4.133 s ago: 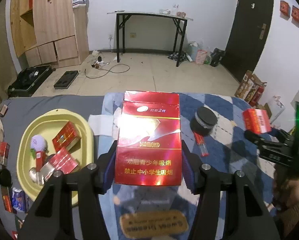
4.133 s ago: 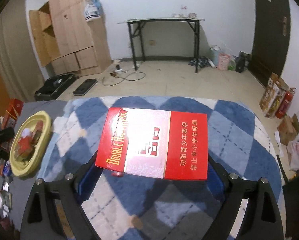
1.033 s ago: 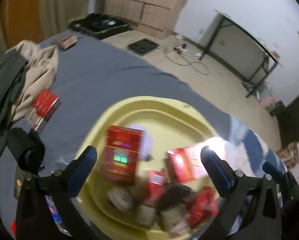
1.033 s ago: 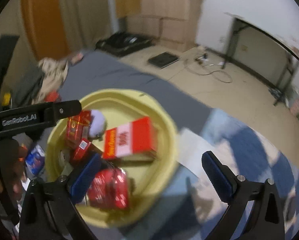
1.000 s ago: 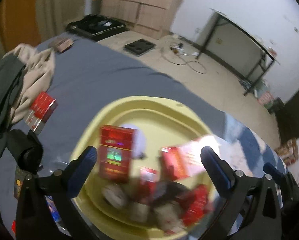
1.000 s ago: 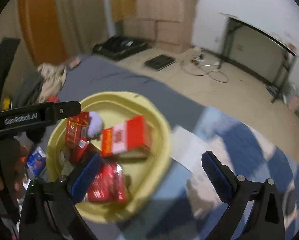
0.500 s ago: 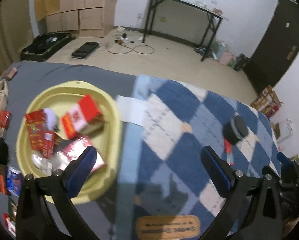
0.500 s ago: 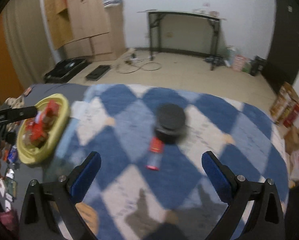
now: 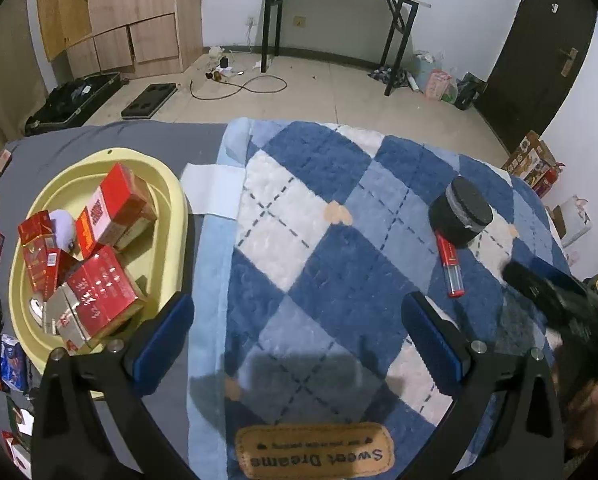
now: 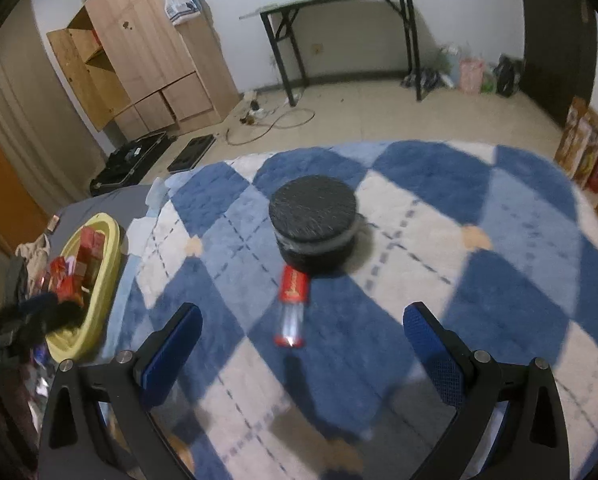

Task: Organize rigid objects
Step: 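Grasp the red lighter with left tool while right tool grasps black sponge tin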

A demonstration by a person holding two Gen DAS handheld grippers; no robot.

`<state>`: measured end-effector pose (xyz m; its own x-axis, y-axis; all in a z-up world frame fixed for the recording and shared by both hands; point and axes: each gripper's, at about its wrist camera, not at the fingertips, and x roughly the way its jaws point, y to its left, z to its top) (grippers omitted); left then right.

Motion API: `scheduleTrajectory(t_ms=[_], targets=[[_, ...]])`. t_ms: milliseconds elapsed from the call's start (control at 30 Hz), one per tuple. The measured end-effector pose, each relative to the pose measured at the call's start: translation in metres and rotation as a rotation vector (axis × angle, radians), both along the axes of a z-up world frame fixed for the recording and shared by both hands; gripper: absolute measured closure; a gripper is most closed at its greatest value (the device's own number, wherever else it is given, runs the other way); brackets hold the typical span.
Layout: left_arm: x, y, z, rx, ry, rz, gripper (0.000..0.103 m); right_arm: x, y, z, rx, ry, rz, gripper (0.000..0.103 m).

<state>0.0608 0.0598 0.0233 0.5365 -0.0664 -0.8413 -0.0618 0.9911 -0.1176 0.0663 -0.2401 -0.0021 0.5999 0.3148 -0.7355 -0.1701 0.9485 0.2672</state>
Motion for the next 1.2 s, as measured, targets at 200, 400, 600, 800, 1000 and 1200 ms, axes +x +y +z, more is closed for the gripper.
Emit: scheduleTrajectory(t_ms=[200,400,600,800,1000,1200], targets=[[0.002,-0.025,-0.019,-0.007,0.037,-0.061,0.000,0.069,0.007,-0.030,-0.038,0.062,-0.009,0.000],[0.026,-0.075,-0.041,-0.085,0.046,-0.122,0.000,0.100,0.003,-0.045,-0.043,0.075,0.015,0.009],[0.043,-0.128,-0.054,-0.061,0.023,-0.217,0.000,0.105,-0.011,-0.049,0.011,0.038,0.052,0.011],[0.054,-0.144,-0.072,-0.123,0.014,-0.228,0.000,0.106,-0.025,-0.054,0.078,0.014,0.082,0.017],[0.060,-0.150,-0.076,-0.092,0.005,-0.217,0.012,0.097,-0.058,-0.038,0.135,-0.044,0.028,0.026],[0.069,-0.163,-0.081,-0.010,0.005,-0.142,0.045,0.084,-0.063,-0.038,0.099,-0.076,0.005,0.033]])
